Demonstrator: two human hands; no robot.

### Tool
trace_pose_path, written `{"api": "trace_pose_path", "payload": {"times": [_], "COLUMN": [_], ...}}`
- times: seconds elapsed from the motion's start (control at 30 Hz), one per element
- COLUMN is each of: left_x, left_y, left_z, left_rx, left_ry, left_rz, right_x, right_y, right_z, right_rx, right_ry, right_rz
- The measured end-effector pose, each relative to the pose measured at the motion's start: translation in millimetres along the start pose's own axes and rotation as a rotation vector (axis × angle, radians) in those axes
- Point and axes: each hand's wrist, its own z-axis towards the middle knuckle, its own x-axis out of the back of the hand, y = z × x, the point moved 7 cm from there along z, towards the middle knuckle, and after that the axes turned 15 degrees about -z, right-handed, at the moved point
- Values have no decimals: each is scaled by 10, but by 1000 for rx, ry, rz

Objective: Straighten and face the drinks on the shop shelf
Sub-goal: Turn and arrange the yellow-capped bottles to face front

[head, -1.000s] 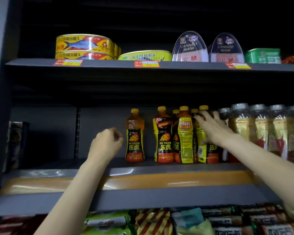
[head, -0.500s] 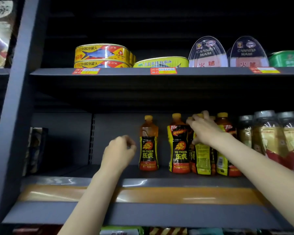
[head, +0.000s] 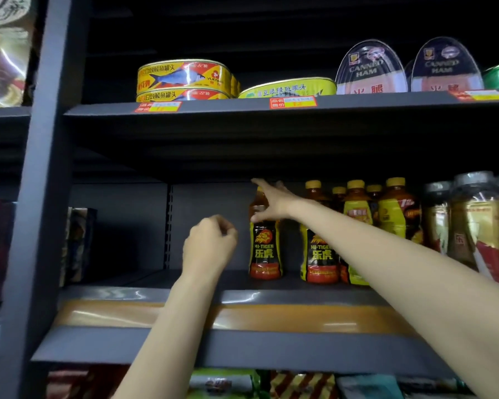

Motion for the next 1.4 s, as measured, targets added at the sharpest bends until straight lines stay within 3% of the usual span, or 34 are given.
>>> {"api": "trace_pose_path", "payload": {"times": [0.1, 0.27, 0.37, 0.47, 0.57, 0.63, 0.7, 0.77, 0.83, 0.97, 1.07, 1.23, 1.4], "left_x": [-15, -26, -32, -46, -210, -297, -294, -228, -126, 82, 3, -486, -1279], "left_y": [-9, -19, 39, 281, 596, 698, 708, 747, 806, 904, 1115, 1543, 2397], "left_z": [0, 16, 0, -28, -181, -387, -548, -653, -703, -799, -1040, -1517, -2206], "left_rx": [-13, -10, -45, -177, -271, -174, -70, -67, -151, -503, -726, -775, -671], "left_ry": [-26, -35, -50, -96, -397, -657, -779, -771, -636, -263, -145, -182, -431], "left_rz": [0, -21, -101, -254, -346, -488, -649, -784, -824, -551, -332, -413, -648], "right_x": [-190, 124, 367, 482, 603, 699, 759, 767, 742, 583, 493, 647, 916], "right_y": [-43, -69, 120, 358, 476, 527, 575, 597, 609, 691, 898, 1519, 2564], "right_z": [143, -388, -1020, -1509, -1742, -1851, -1927, -1980, -2020, -2097, -2227, -2776, -3782], "right_rx": [-52, 58, 151, 122, 110, 130, 145, 143, 131, 63, 5, -83, -385], "right_ry": [-9, 221, 399, 511, 572, 614, 637, 612, 552, 363, 297, 403, 438], "right_rz": [59, 78, 328, 689, 877, 1005, 1143, 1238, 1253, 1347, 1482, 1391, 1138]}}
